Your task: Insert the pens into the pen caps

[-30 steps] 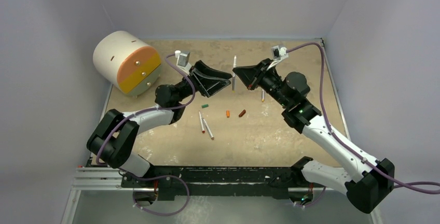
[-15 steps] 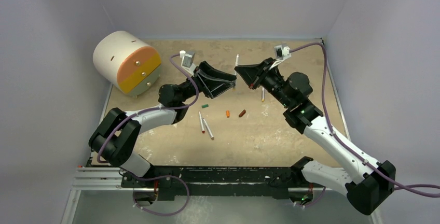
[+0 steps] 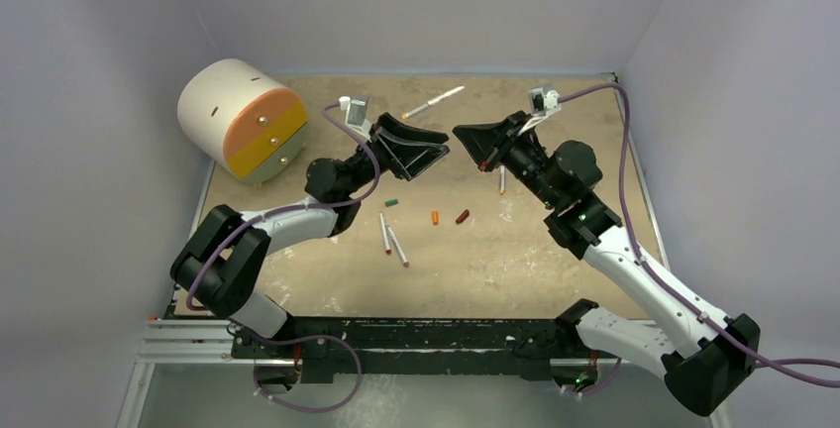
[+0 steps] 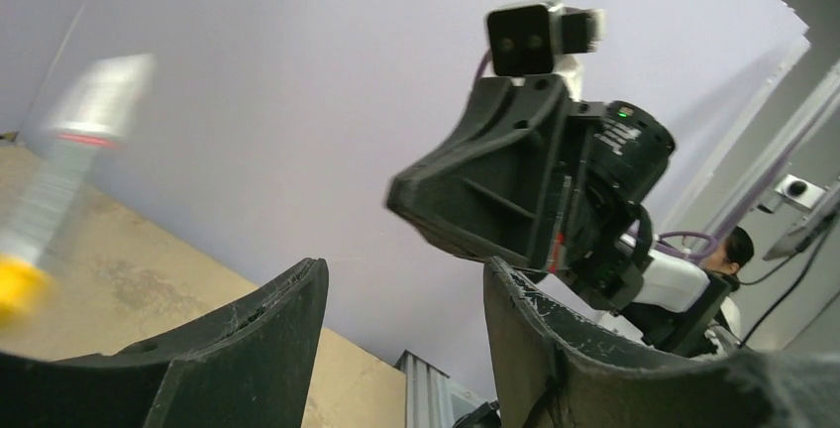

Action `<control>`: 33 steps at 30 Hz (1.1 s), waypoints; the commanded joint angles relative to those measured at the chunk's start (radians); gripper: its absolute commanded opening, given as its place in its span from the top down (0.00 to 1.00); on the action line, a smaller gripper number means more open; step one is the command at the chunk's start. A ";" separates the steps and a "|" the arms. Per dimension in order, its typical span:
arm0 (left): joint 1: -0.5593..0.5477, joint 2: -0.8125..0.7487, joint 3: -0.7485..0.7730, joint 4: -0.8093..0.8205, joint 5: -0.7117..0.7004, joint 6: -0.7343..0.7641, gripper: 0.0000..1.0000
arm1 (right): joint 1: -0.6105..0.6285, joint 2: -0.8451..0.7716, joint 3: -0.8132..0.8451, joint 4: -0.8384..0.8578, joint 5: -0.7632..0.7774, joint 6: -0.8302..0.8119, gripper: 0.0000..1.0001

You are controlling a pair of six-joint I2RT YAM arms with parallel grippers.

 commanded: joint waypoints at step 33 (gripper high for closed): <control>0.156 0.121 0.496 -0.955 -0.402 0.662 0.41 | 0.000 0.119 0.027 -0.032 0.182 -0.094 0.61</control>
